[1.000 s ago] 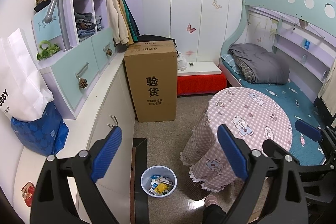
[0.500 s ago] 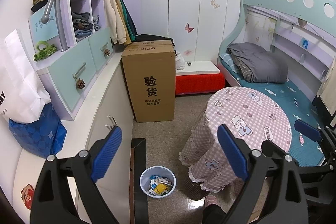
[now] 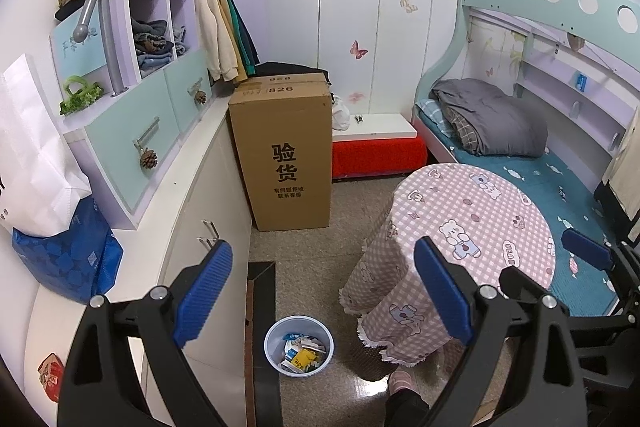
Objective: Collect trash
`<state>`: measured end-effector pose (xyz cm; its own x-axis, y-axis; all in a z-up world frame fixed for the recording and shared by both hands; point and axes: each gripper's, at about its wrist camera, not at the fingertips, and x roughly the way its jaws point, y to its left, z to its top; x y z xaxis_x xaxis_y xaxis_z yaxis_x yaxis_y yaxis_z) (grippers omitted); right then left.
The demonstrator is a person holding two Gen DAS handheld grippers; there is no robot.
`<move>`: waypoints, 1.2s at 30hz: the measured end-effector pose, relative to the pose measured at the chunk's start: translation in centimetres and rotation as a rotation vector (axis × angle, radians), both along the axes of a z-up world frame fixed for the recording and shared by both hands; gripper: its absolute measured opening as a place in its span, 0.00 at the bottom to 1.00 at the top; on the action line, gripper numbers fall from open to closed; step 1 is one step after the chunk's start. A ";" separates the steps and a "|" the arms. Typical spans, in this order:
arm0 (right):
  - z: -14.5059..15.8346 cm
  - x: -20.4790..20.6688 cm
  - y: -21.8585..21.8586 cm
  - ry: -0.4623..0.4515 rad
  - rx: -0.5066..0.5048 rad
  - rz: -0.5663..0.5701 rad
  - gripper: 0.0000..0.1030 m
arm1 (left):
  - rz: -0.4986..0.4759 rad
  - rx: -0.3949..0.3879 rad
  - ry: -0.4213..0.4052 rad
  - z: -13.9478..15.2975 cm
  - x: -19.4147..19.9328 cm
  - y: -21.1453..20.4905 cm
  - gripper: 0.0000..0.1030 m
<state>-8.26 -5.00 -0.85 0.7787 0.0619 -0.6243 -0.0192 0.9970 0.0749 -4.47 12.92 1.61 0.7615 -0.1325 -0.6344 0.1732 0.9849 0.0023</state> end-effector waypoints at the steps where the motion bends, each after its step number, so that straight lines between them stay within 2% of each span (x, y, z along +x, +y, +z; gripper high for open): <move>1: -0.1 0.0 -0.1 0.003 0.001 -0.001 0.88 | -0.001 0.001 0.001 0.0 0.1 0.0 0.88; 27: -2.0 3.9 -3.3 0.065 0.040 -0.006 0.88 | 0.005 0.027 0.061 -1.8 3.5 -2.4 0.88; 36: -4.3 7.9 -5.9 0.117 0.072 0.027 0.88 | 0.044 0.058 0.114 -3.5 6.6 -4.5 0.88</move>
